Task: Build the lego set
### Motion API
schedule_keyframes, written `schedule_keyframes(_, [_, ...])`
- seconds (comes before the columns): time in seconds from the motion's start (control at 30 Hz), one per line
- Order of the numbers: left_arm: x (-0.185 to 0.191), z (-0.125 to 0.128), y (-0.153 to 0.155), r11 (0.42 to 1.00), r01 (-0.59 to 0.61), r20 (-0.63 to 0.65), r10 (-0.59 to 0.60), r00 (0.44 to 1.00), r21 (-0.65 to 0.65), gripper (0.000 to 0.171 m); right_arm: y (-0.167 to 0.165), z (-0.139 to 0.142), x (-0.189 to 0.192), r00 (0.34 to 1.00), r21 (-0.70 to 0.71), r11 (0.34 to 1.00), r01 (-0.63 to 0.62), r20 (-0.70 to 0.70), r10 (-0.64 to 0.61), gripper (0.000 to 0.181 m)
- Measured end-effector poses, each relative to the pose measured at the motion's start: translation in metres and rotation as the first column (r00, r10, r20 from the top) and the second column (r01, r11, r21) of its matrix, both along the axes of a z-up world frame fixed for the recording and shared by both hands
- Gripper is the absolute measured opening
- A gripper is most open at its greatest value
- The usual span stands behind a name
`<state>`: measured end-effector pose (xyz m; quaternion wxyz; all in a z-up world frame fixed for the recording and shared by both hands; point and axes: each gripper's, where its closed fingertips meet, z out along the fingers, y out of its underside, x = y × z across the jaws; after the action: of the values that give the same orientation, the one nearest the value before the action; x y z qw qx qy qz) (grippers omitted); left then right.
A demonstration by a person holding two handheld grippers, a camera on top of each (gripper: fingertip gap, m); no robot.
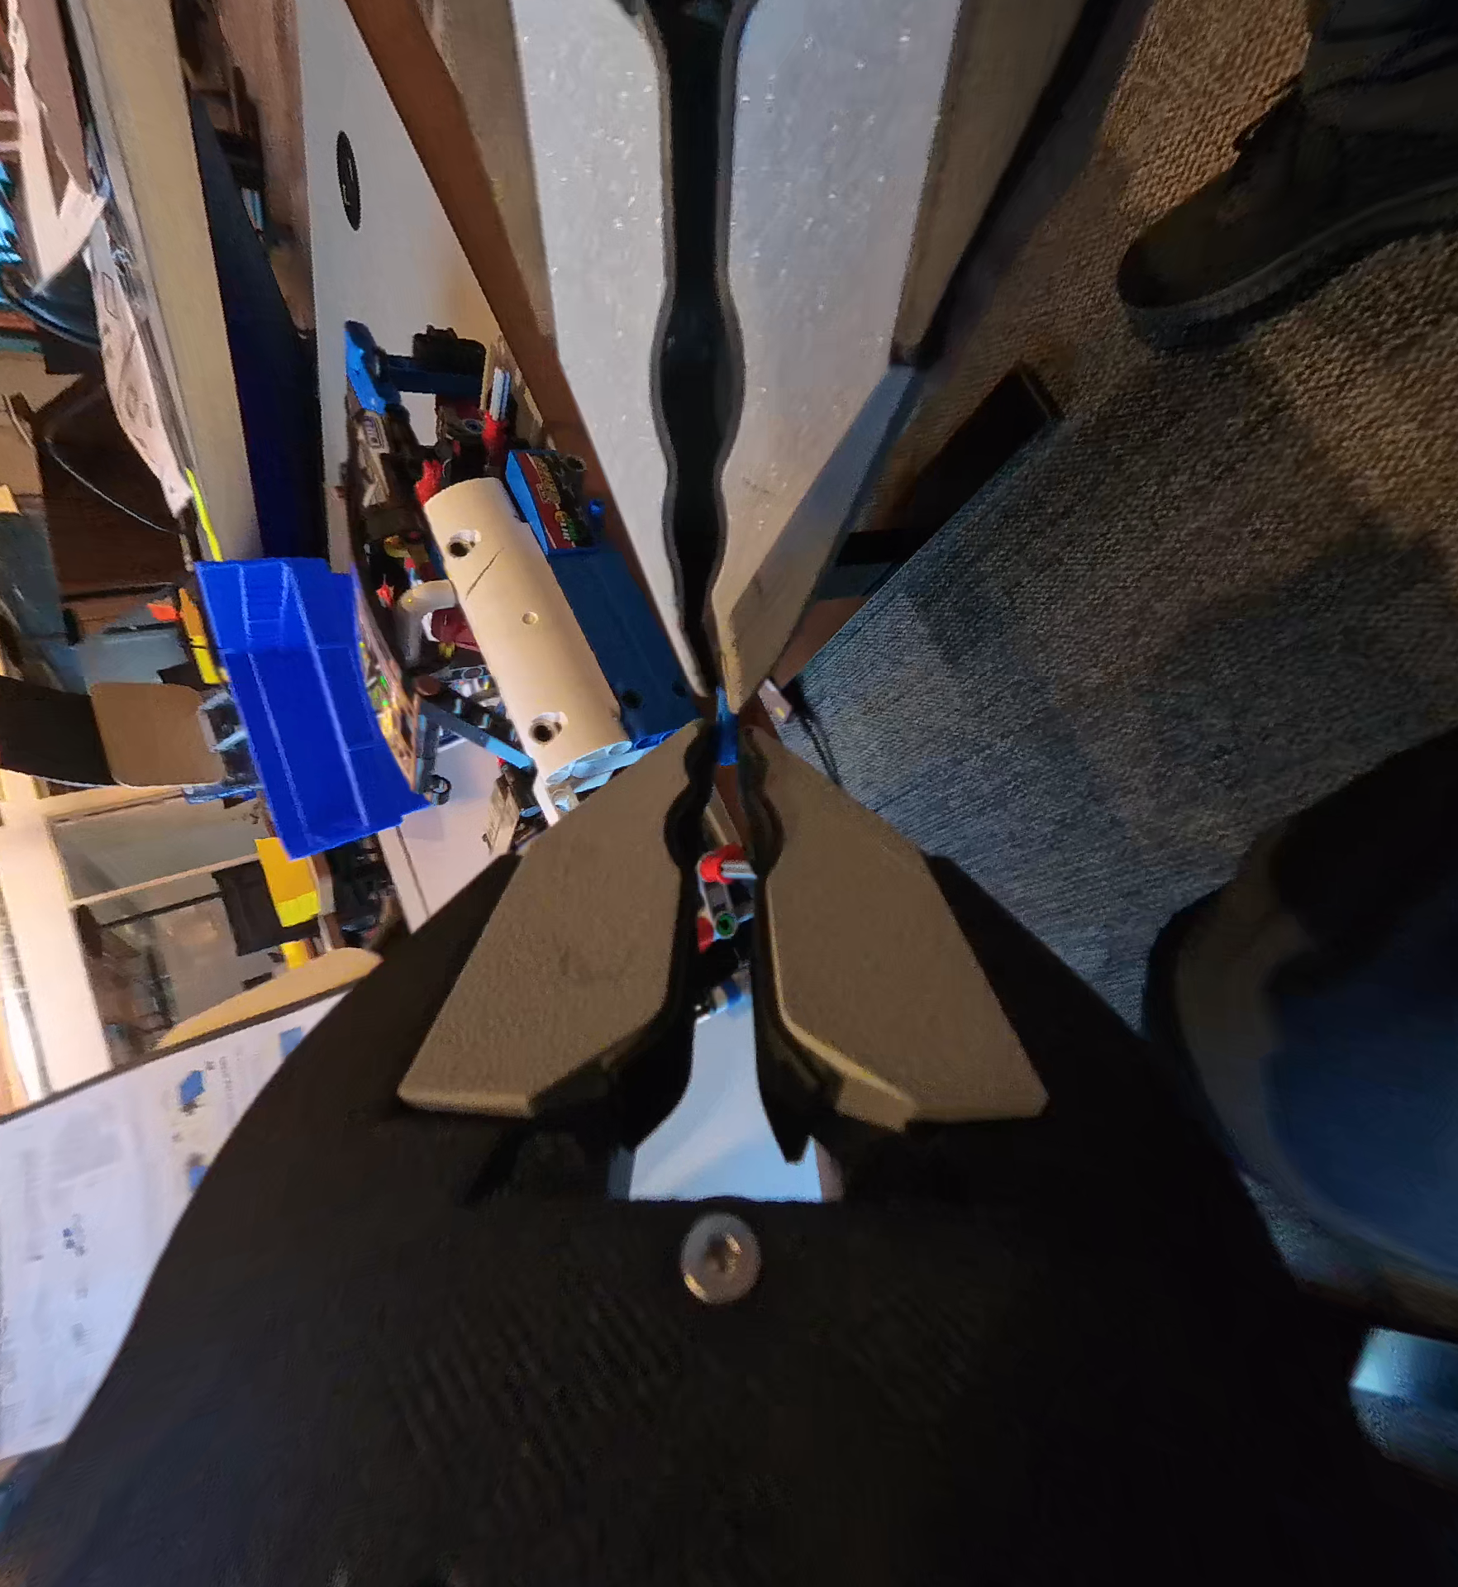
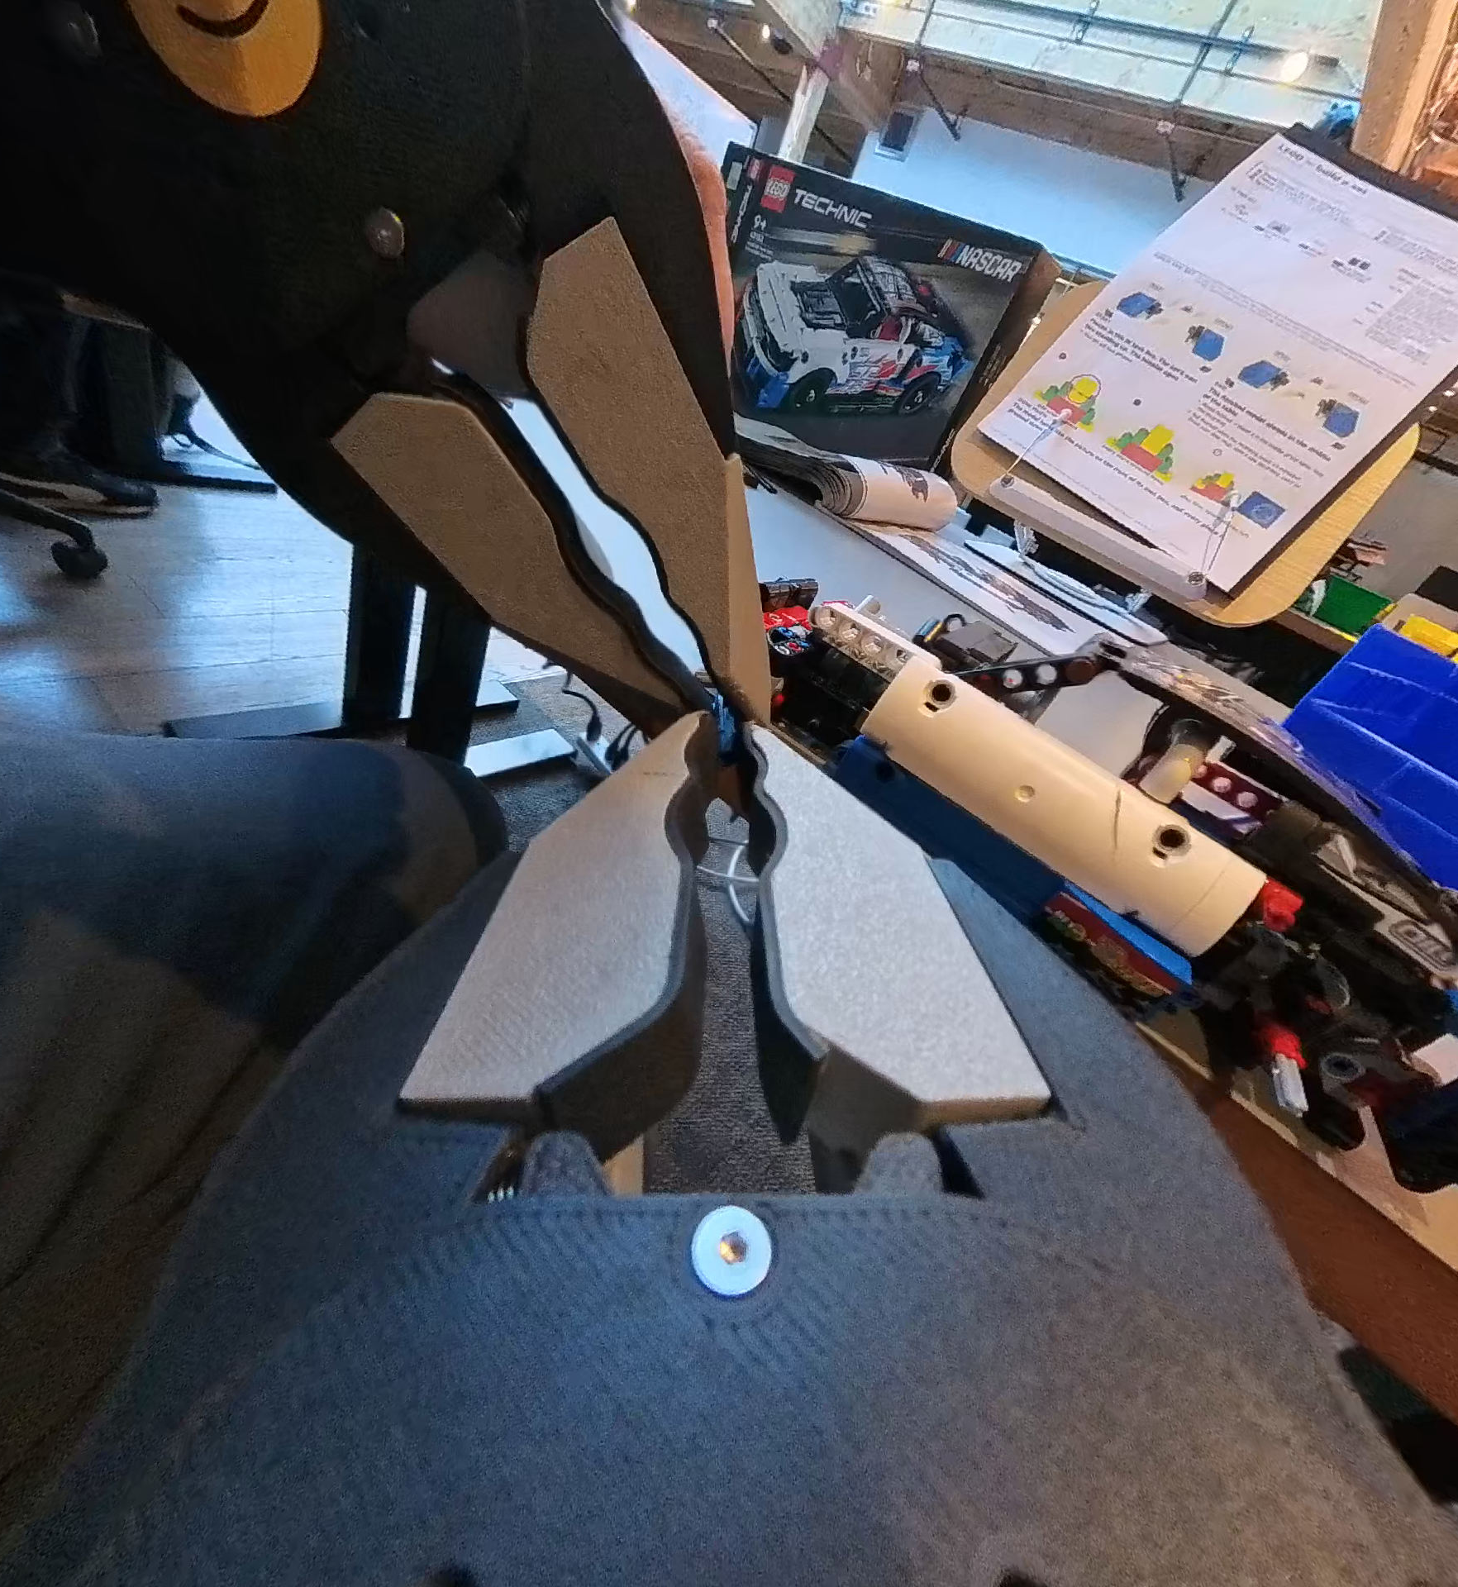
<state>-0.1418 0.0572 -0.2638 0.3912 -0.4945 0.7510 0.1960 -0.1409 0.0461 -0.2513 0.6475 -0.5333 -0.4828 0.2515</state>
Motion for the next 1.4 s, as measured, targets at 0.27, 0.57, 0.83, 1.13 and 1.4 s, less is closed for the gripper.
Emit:
schedule_keyframes(0.27, [-0.002, 0.023, 0.004, 0.962, -0.112, 0.282, 0.183, 0.942, -0.25, 0.046, 0.008, 0.001, 0.01, 0.995, -0.104, 0.995, -0.002, -0.095, -0.008, 0.0])
schedule_keyframes(0.57, [-0.023, 0.023, 0.018, 0.804, -0.146, 0.446, 0.459, 0.768, -0.577, 0.05, 0.05, -0.042, 0.049, 0.986, -0.175, 0.971, 0.164, -0.005, -0.167, 0.0])
schedule_keyframes(0.83, [-0.017, -0.016, -0.029, 0.763, -0.053, 0.415, 0.406, 0.814, -0.644, 0.044, 0.08, -0.028, 0.118, 0.938, -0.341, 0.922, 0.185, -0.22, -0.27, 0.0])
schedule_keyframes(1.13, [0.015, -0.079, -0.073, 0.652, -0.06, 0.221, 0.34, 0.914, -0.756, 0.041, 0.09, -0.072, 0.116, 0.955, -0.28, 0.919, 0.276, -0.026, -0.295, 0.003])
schedule_keyframes(1.4, [0.064, -0.209, -0.093, 0.391, -0.242, -0.113, 0.324, 0.939, -0.888, 0.044, 0.135, -0.086, 0.189, 0.881, -0.134, 0.871, 0.472, 0.1, -0.462, 0.003])
